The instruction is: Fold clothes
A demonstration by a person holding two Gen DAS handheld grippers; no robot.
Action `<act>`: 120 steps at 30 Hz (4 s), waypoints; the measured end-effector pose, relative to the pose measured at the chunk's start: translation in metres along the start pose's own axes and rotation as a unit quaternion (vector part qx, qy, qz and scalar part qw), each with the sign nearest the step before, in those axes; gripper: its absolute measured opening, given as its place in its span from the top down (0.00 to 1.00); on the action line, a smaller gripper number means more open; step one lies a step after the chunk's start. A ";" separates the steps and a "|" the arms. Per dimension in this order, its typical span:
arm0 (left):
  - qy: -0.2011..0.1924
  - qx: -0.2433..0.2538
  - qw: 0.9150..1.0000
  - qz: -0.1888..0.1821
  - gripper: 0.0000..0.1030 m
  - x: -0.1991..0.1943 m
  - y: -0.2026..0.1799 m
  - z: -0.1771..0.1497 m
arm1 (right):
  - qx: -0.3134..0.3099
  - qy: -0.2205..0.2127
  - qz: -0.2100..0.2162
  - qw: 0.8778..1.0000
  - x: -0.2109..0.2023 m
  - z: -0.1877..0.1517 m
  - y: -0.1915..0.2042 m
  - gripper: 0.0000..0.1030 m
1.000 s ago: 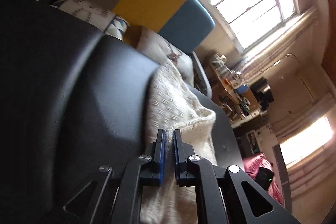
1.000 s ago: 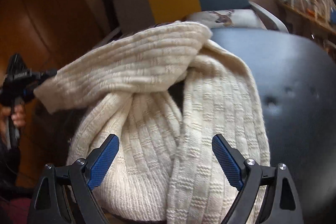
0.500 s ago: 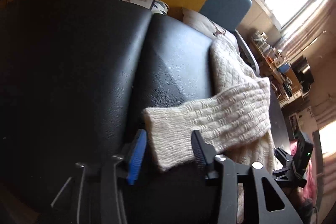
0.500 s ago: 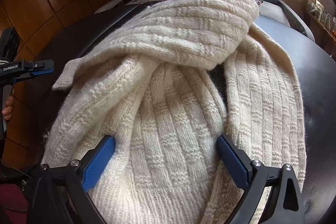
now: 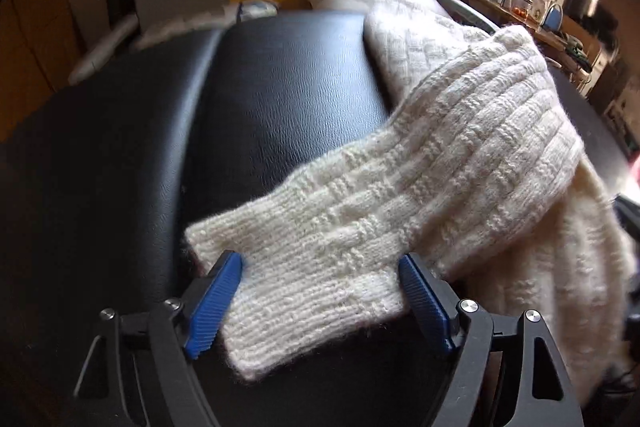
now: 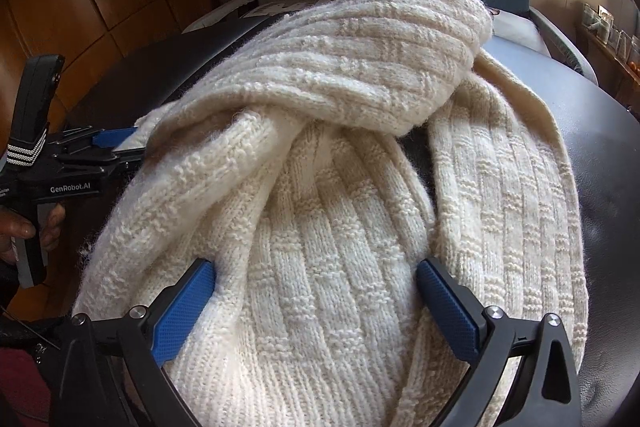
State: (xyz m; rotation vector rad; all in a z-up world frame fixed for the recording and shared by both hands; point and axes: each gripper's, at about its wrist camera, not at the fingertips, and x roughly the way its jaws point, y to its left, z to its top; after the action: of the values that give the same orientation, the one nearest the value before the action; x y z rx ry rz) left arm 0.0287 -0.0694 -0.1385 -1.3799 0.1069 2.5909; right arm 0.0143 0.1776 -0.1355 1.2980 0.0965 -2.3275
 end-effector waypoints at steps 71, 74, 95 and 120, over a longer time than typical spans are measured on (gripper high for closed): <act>0.051 -0.178 0.964 -0.189 0.91 0.004 0.029 -0.003 | 0.104 0.034 -0.095 0.989 -0.002 -0.007 -0.137 0.20; 0.055 -0.191 0.960 -0.198 0.91 0.004 0.040 -0.014 | 0.068 -0.001 -0.066 0.995 -0.012 0.001 -0.112 0.22; 0.041 -0.184 0.973 -0.135 0.62 -0.003 0.064 -0.025 | 0.023 0.039 -0.049 0.998 0.037 0.017 -0.085 0.60; 0.027 -0.321 0.916 0.239 0.44 -0.047 0.322 -0.072 | -0.011 -0.018 0.023 1.000 0.050 0.094 0.005 0.57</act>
State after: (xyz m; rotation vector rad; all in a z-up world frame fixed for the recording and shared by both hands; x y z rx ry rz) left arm 0.0439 -0.4019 -0.1504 -1.8183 -0.5128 3.1622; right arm -0.0797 0.1287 -0.1238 1.2348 0.0785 -2.3032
